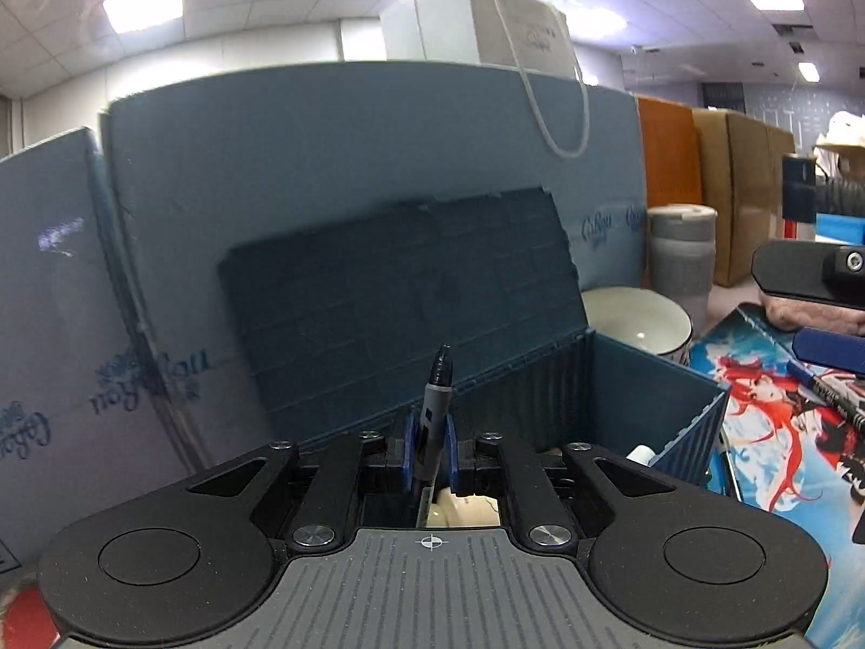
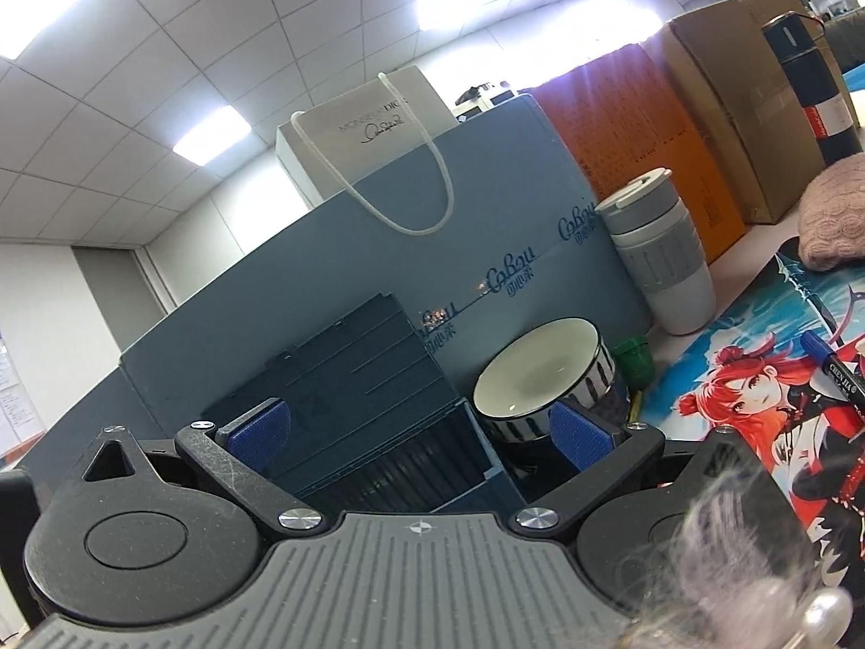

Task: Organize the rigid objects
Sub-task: 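Open the left tool to drop the pen into the box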

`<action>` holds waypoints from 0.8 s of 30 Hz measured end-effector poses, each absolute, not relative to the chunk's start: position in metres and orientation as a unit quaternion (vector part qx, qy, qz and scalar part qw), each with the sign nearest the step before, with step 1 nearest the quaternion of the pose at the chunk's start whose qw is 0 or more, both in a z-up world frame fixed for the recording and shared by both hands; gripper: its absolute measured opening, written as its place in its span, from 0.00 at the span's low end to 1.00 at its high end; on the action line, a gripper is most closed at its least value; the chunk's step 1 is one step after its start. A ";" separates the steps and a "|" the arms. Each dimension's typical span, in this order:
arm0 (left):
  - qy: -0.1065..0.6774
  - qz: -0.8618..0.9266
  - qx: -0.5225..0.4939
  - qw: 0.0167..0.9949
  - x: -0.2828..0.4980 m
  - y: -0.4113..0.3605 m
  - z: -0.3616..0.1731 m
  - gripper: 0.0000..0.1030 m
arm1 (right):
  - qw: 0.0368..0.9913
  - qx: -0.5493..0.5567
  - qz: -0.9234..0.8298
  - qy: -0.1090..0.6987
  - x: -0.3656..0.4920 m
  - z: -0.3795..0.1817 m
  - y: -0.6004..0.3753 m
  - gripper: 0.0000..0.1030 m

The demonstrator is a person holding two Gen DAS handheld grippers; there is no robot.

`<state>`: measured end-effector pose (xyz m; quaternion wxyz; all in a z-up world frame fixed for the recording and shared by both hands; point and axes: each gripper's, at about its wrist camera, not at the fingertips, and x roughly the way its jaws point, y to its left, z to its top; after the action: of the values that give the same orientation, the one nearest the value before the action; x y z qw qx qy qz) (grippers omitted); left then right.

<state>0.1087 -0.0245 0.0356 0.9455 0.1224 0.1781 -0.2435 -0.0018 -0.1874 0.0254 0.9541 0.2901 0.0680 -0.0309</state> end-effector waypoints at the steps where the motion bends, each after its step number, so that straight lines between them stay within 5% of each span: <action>1: 0.181 -0.246 0.122 0.945 0.109 -0.019 0.035 0.11 | 0.954 0.290 -0.030 0.070 -0.001 0.024 -0.187 1.00; 10: 0.215 -0.268 0.118 0.932 0.117 -0.020 0.024 0.17 | 0.955 0.283 -0.031 0.081 0.001 0.019 -0.188 1.00; 12: 0.223 -0.277 0.091 0.930 0.119 -0.015 0.025 0.27 | 0.955 0.283 -0.033 0.083 0.001 0.018 -0.188 1.00; 14: 0.228 -0.281 0.063 0.930 0.120 -0.009 0.026 0.61 | 0.954 0.284 -0.034 0.086 0.002 0.016 -0.189 1.00; 16: 0.222 -0.280 0.041 0.933 0.119 -0.007 0.027 0.76 | 0.954 0.284 -0.035 0.087 0.002 0.015 -0.189 1.00; 24: 0.239 -0.287 -0.031 0.927 0.124 0.009 0.030 0.85 | 0.953 0.284 -0.039 0.094 0.003 0.012 -0.189 1.00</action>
<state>0.1244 0.0090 0.0296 0.9272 -0.0313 0.2393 -0.2866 0.0032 -0.1895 0.0119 0.9534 0.2841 0.0938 -0.0387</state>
